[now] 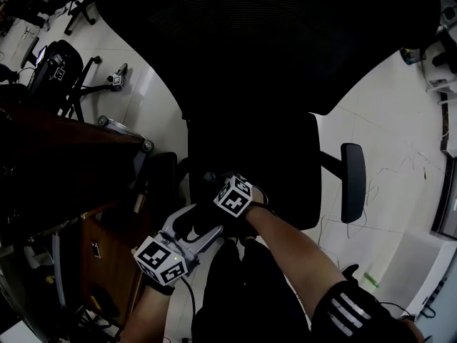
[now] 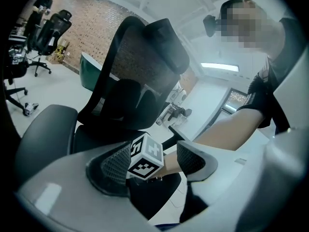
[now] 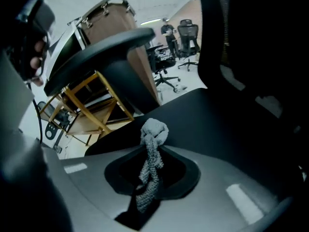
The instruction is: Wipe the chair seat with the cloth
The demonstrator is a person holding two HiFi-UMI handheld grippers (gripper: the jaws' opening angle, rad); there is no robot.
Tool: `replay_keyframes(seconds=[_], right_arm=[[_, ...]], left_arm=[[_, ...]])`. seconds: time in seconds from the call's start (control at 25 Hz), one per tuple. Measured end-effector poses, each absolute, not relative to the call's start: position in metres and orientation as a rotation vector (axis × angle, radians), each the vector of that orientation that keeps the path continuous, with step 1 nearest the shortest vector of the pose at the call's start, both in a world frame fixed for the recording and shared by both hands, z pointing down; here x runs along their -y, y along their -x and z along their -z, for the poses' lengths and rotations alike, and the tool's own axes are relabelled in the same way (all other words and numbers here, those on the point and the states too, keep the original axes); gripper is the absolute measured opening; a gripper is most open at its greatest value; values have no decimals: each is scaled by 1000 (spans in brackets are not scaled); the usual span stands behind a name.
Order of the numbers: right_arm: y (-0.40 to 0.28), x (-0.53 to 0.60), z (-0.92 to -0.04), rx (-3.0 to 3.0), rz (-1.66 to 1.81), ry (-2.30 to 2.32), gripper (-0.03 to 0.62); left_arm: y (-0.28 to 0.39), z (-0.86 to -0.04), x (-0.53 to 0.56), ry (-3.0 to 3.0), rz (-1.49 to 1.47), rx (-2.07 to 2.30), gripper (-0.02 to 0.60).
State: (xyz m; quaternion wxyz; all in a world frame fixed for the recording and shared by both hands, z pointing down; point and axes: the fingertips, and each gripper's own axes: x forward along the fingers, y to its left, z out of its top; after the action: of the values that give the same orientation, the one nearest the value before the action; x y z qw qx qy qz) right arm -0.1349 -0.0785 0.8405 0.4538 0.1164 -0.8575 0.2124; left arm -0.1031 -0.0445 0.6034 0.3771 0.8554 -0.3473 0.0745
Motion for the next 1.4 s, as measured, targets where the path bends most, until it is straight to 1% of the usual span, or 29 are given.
replay_keyframes(seconds=[0.12, 0.24, 0.44, 0.72, 0.8, 0.92, 1.04, 1.12, 1.2, 1.4], right_arm=[[130, 67, -856, 2094, -484, -243, 55], [102, 62, -863, 2076, -485, -258, 55], [17, 62, -873, 1999, -498, -357, 55], [-113, 68, -870, 1885, -466, -501, 54], [-139, 71, -865, 1857, -468, -540, 54], [-162, 73, -861, 1815, -485, -586, 54], [-156, 77, -854, 1827, -503, -642, 55], [-130, 77, -841, 1894, -541, -673, 54], [-86, 67, -830, 1976, -570, -646, 55], [50, 18, -819, 2135, -609, -422, 55]], left_arm=[[105, -611, 39, -2179, -189, 895, 322], [105, -614, 38, -2171, -193, 901, 322], [93, -619, 35, -2171, -204, 866, 322], [52, -624, 33, -2215, -216, 760, 322], [43, -622, 34, -2230, -210, 739, 322], [33, -617, 34, -2243, -213, 717, 322], [32, -614, 32, -2240, -214, 719, 322], [38, -614, 29, -2231, -214, 732, 322], [52, -615, 22, -2215, -220, 758, 322], [101, -617, 6, -2150, -248, 876, 322]])
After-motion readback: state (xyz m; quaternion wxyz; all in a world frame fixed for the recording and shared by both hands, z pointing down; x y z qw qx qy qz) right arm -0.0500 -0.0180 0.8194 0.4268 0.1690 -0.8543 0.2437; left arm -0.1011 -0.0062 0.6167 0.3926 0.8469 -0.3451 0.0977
